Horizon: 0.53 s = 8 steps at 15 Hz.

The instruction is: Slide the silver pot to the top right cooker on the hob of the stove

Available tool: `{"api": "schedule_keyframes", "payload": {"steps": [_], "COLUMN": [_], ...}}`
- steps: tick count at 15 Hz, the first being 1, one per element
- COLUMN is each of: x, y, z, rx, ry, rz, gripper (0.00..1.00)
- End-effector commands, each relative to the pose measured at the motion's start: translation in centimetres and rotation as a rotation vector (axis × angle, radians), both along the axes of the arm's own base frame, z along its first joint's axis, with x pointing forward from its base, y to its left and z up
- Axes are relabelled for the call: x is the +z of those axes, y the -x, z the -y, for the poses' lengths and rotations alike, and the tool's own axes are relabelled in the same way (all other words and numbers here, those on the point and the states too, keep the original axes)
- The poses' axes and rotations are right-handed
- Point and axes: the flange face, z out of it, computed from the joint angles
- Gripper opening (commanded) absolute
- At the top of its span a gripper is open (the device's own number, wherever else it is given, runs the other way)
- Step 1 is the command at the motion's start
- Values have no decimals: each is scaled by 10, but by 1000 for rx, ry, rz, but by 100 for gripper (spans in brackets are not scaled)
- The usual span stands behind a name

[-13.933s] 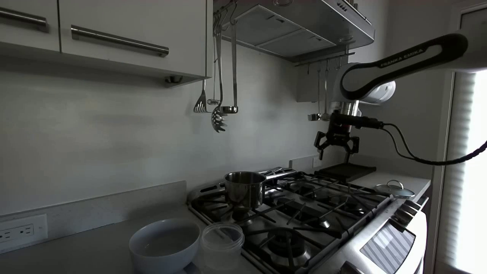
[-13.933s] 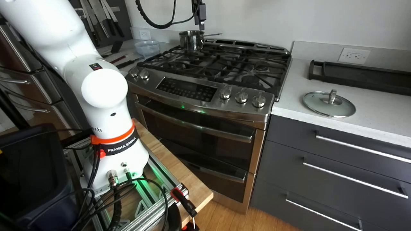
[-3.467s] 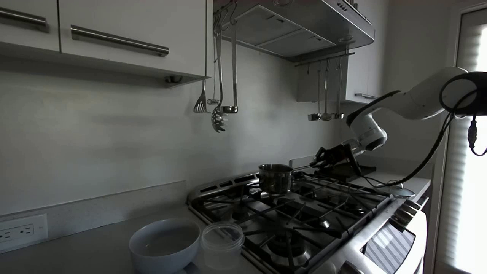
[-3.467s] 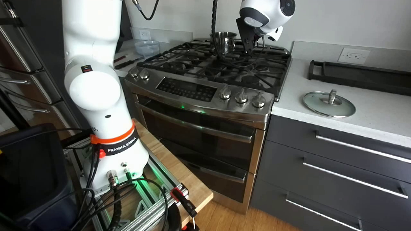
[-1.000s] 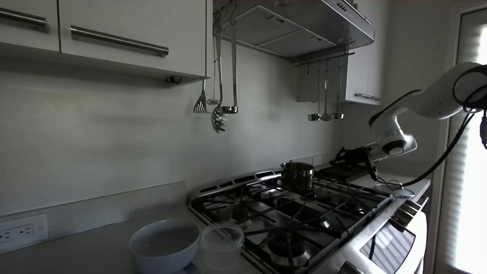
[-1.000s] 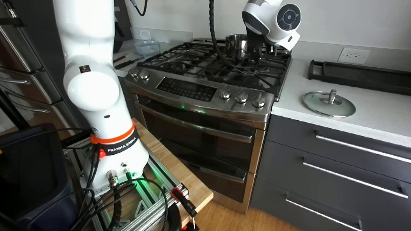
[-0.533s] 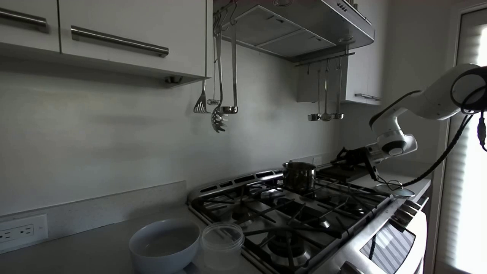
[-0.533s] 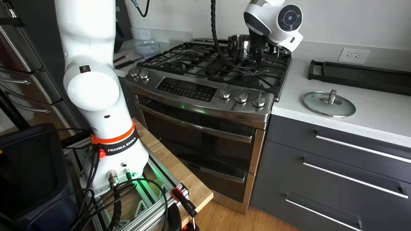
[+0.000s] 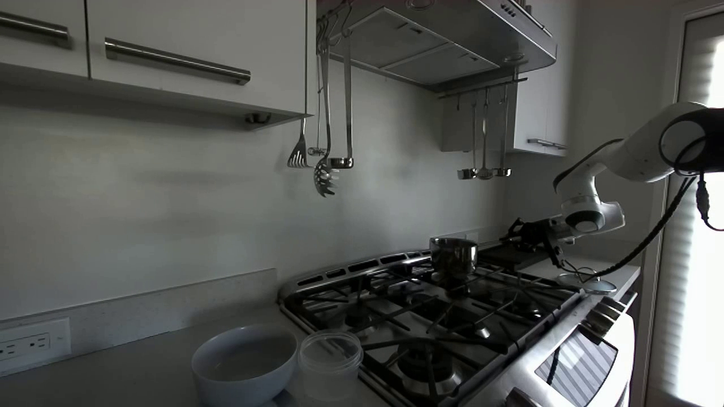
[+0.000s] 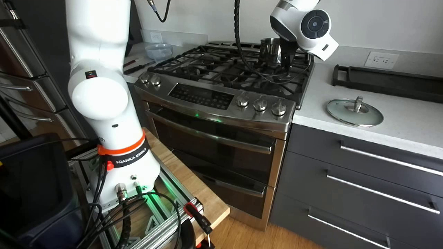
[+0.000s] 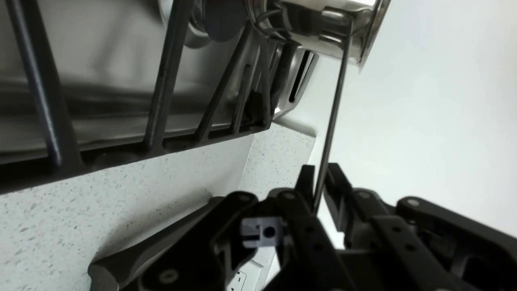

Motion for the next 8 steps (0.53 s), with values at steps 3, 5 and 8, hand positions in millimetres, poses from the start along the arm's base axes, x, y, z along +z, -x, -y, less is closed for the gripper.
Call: {"api": "schedule_keyframes", "payload": {"steps": [3, 5, 8], "x": [-10, -6, -3], "y": [-5, -2, 2], "z": [17, 24, 31], "rx": [-91, -117, -141], "ry": [-11, -13, -7], "rz": [2, 14, 20], "gripper": [3, 3, 3]}}
